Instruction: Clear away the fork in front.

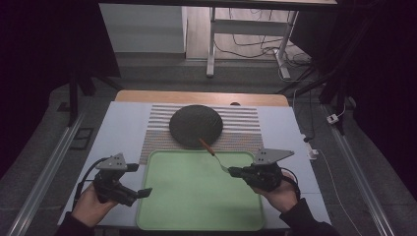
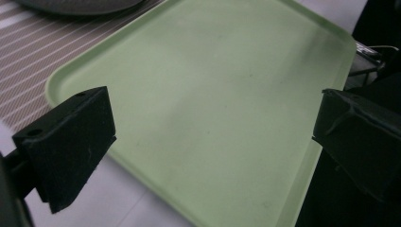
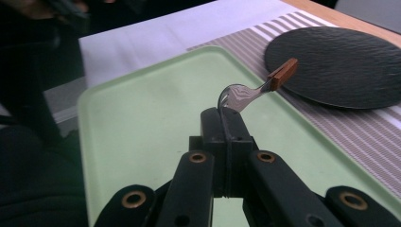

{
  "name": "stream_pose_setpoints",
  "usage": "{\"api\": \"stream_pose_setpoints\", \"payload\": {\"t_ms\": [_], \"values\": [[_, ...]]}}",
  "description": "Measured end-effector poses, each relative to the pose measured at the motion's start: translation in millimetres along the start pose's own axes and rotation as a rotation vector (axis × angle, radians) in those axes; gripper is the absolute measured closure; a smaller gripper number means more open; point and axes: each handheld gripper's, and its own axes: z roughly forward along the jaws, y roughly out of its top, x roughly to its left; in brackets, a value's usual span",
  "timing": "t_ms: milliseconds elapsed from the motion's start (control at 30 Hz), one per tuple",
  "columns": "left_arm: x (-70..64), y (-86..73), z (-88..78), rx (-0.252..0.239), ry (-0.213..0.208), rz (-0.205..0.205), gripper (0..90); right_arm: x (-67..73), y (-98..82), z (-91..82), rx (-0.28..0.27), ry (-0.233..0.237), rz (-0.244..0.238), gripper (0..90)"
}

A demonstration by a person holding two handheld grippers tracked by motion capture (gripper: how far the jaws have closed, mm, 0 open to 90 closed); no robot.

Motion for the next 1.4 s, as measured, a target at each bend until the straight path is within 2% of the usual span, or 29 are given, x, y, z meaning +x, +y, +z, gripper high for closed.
{"api": "stream_pose_setpoints", "payload": {"t_ms": [233,500,667,900,1000,1267,1400], "values": [[1.7,16.9,17.2,0.02,-0.049,0.076,0.0,16.2,-1.7,-1.4,-0.017,0.088,-0.026,90.0],[-2.4,33.7,39.6,0.057,-0.093,0.178,0.0,32.9,-3.3,0.8,-0.005,0.187,-0.047,90.0],[-5.4,40.9,54.6,0.096,-0.133,0.25,1.1,40.5,-4.1,3.3,0.008,0.264,-0.066,90.0],[-11.3,47.3,72.8,0.149,-0.189,0.351,4.2,47.7,-3.5,6.5,0.023,0.334,-0.088,90.0],[-13.3,48.8,78.6,0.168,-0.202,0.387,7.8,49.4,-3.1,7.5,0.028,0.359,-0.098,90.0],[-18.9,48.6,87.7,0.222,-0.244,0.489,25.3,53.4,-2.9,8.9,0.029,0.415,-0.126,90.0],[-23.0,47.5,89.0,0.246,-0.268,0.549,34.2,56.1,-3.3,10.5,0.05,0.431,-0.147,90.0]]}}
